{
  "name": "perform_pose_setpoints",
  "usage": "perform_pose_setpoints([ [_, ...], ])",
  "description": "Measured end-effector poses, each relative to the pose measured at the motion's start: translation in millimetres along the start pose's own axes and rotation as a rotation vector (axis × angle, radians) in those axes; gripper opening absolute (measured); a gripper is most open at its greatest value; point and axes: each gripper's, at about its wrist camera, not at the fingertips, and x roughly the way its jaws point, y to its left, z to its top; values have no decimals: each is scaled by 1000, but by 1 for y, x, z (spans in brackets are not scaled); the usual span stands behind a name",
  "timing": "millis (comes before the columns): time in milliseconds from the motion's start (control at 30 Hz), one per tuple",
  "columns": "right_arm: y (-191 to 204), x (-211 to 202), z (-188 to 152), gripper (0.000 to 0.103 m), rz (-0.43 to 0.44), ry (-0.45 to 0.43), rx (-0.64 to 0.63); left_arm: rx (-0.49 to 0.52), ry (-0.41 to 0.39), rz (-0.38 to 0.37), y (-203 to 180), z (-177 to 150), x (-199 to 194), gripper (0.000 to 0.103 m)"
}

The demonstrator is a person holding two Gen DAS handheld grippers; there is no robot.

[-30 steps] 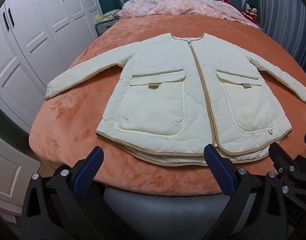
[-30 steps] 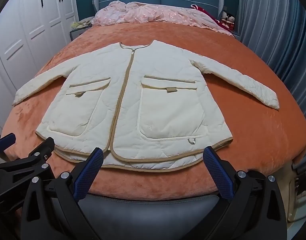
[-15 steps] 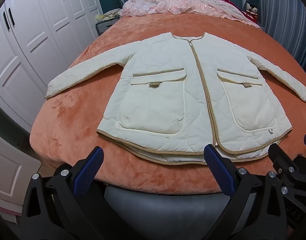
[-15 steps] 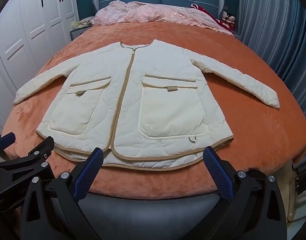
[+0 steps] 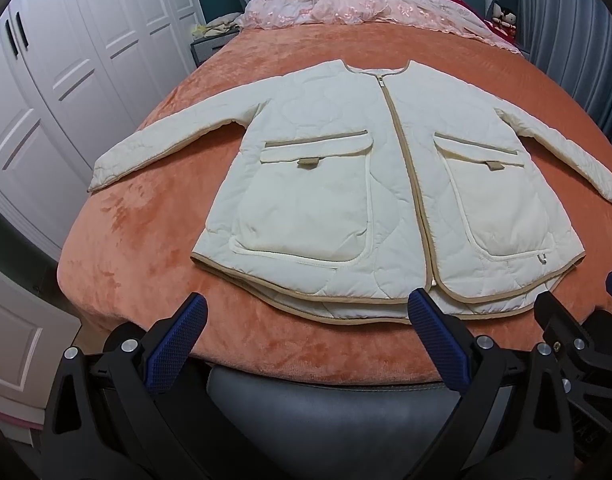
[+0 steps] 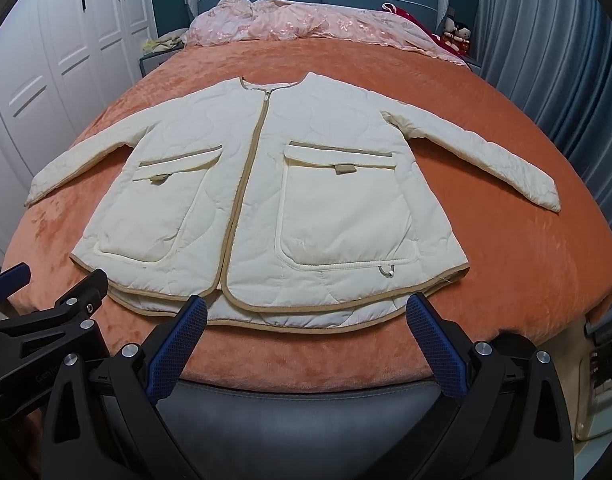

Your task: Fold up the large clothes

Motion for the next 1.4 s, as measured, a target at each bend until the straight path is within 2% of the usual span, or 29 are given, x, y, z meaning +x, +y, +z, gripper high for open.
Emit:
perform_pose_setpoints([
  [1400, 0, 1, -1, 98, -2, 2, -3, -4, 18, -2, -1, -2, 4, 98],
])
